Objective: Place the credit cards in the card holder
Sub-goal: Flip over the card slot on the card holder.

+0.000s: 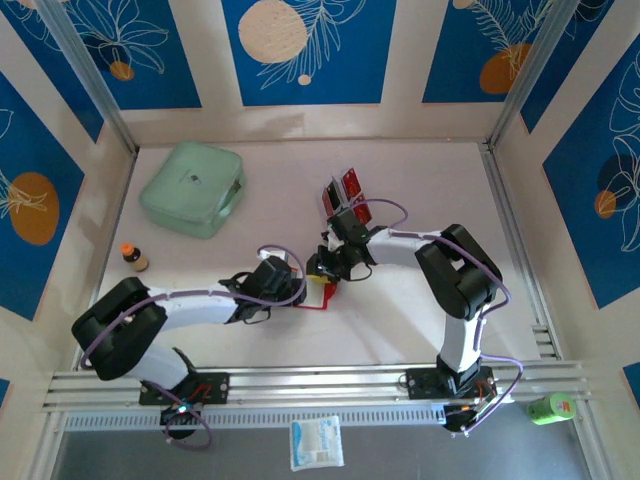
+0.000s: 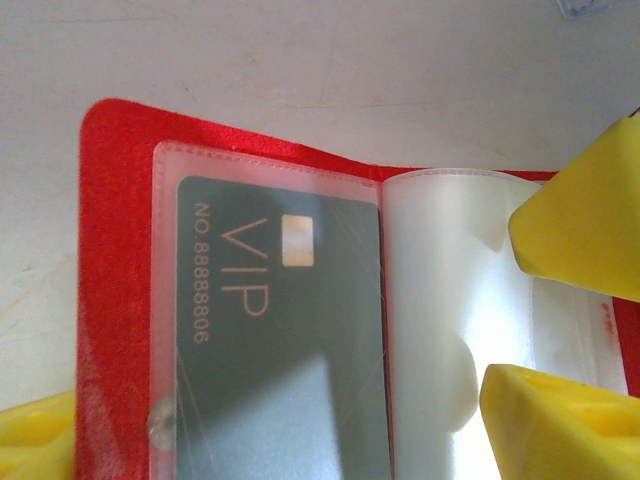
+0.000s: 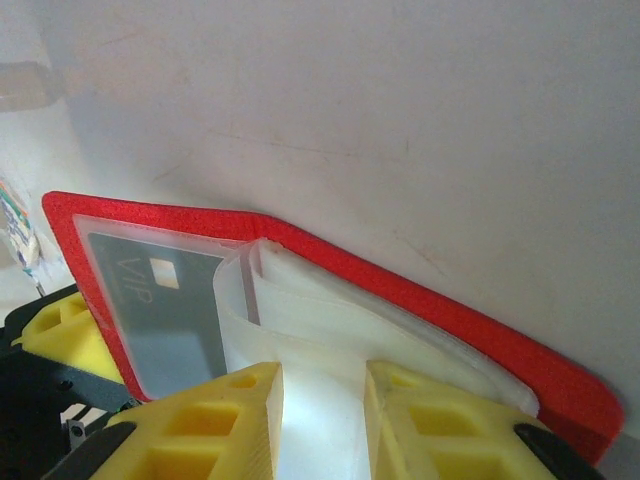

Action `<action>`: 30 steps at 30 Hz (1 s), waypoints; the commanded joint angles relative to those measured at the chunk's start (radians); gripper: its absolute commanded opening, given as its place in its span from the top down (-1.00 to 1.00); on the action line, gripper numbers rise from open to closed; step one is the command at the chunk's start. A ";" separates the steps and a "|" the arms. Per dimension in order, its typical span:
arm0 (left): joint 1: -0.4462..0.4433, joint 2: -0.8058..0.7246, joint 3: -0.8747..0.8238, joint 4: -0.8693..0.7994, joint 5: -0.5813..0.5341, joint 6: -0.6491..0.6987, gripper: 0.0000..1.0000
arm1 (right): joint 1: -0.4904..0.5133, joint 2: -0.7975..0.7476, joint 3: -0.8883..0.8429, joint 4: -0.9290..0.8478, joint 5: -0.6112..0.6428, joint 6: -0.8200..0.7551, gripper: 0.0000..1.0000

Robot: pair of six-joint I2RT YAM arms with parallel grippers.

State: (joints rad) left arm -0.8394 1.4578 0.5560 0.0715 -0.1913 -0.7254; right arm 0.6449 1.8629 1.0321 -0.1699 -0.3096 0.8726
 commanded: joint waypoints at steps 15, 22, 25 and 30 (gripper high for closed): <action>-0.008 -0.150 -0.004 -0.122 -0.029 -0.011 -0.95 | 0.040 -0.088 0.048 -0.032 -0.036 0.041 0.43; 0.001 -0.269 -0.020 -0.194 -0.095 -0.025 -1.00 | 0.069 -0.073 0.100 -0.052 -0.028 0.056 0.17; 0.005 -0.322 -0.028 -0.238 -0.134 -0.045 -1.00 | 0.079 -0.042 0.128 -0.056 -0.025 0.063 0.14; 0.009 -0.393 -0.042 -0.291 -0.188 -0.074 -1.00 | 0.095 0.015 0.175 -0.051 -0.025 0.081 0.13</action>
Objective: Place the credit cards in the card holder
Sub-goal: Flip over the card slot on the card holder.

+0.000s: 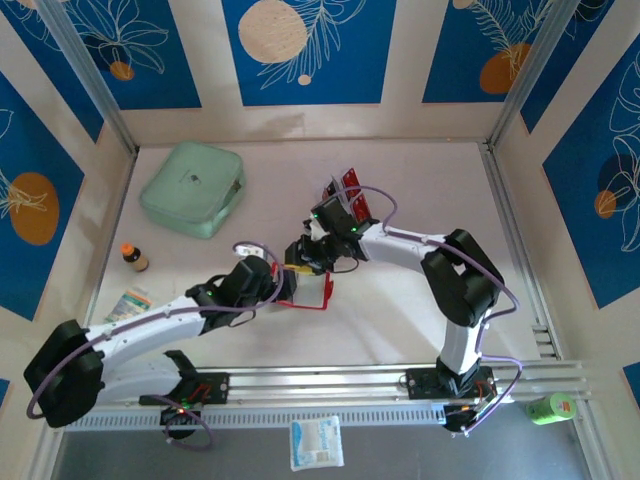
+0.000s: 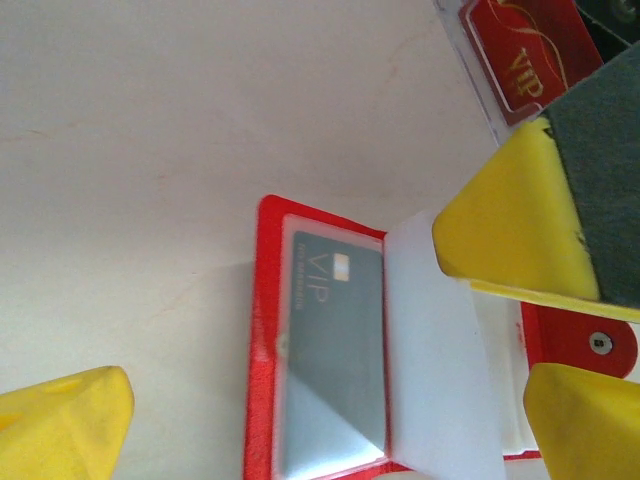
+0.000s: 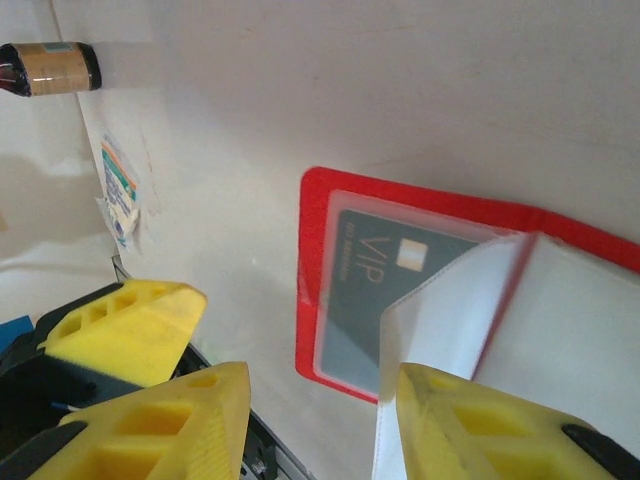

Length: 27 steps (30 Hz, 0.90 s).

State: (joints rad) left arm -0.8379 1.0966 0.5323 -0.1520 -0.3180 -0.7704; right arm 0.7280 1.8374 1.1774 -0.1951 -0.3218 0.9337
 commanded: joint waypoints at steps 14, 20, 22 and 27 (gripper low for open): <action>0.019 -0.134 -0.083 -0.112 -0.095 -0.040 -1.00 | 0.028 0.169 0.119 -0.026 -0.017 0.047 0.13; 0.019 -0.116 -0.097 -0.088 -0.070 -0.025 -1.00 | 0.028 0.175 0.109 -0.026 -0.013 0.049 0.13; 0.019 -0.097 -0.095 -0.071 -0.054 -0.010 -1.00 | 0.028 0.179 0.107 -0.027 -0.013 0.051 0.13; 0.020 -0.013 -0.060 -0.044 -0.015 0.027 -1.00 | 0.028 0.189 0.095 -0.024 -0.011 0.055 0.13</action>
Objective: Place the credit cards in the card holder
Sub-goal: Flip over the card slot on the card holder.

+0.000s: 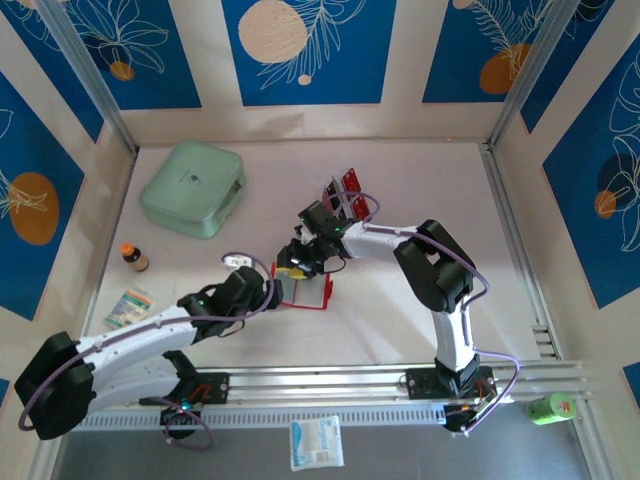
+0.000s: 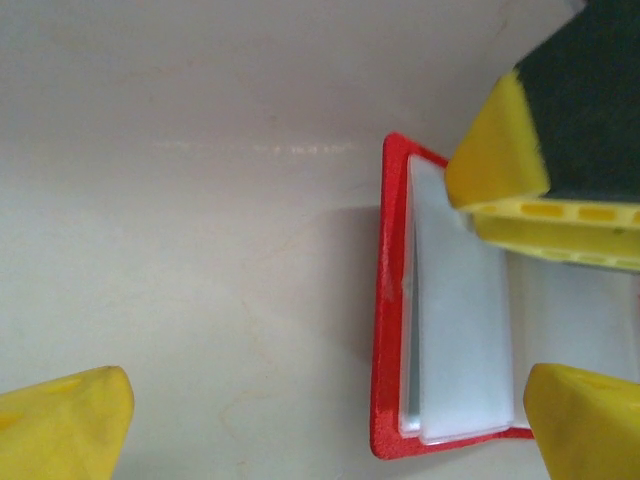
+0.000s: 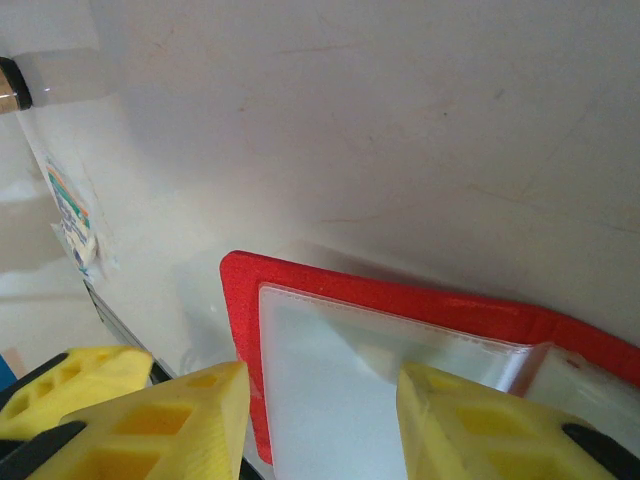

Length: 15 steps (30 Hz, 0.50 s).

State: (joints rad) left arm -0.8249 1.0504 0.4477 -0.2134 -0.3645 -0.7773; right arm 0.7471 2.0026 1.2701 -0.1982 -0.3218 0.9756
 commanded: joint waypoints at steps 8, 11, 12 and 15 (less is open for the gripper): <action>0.011 0.159 0.072 0.061 0.038 0.077 -1.00 | 0.007 0.015 -0.014 -0.003 -0.019 0.019 0.13; 0.015 0.195 0.088 0.062 0.020 0.085 -1.00 | 0.007 0.001 -0.015 0.002 -0.028 0.018 0.13; 0.016 0.205 0.093 0.062 0.013 0.088 -1.00 | 0.006 -0.006 -0.017 0.000 -0.028 0.016 0.13; 0.026 0.231 0.105 0.057 -0.005 0.090 -1.00 | 0.002 -0.046 -0.029 0.000 -0.022 0.011 0.13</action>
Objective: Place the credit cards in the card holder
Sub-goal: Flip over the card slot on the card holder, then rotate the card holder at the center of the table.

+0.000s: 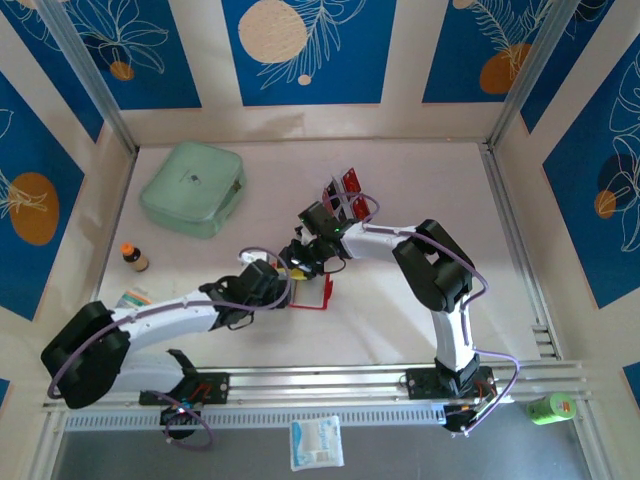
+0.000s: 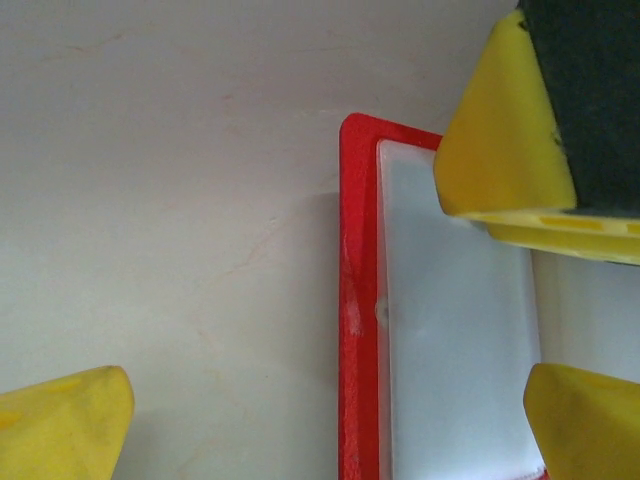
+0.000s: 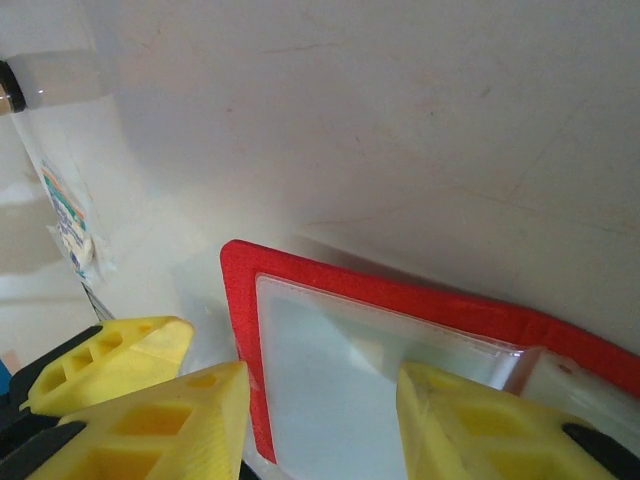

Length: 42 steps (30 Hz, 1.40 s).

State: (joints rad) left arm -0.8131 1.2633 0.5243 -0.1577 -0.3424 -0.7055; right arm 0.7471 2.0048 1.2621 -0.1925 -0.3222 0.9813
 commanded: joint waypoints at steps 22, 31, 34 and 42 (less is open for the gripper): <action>0.067 0.061 0.016 -0.026 -0.033 0.023 -1.00 | 0.022 -0.360 -0.222 -0.354 0.423 -0.200 0.12; 0.070 0.058 0.017 -0.029 -0.020 0.032 -1.00 | 0.026 -0.333 -0.264 -0.330 0.442 -0.206 0.15; 0.070 0.058 0.017 -0.030 -0.016 0.034 -1.00 | 0.020 -0.330 -0.271 -0.328 0.442 -0.211 0.19; 0.070 0.056 0.011 -0.029 -0.006 0.036 -1.00 | -0.003 -0.347 -0.302 -0.338 0.455 -0.219 0.23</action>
State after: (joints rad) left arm -0.7536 1.3323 0.5388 -0.1650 -0.3592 -0.6853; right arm 0.7570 1.6608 0.9836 -0.5064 0.1101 0.7769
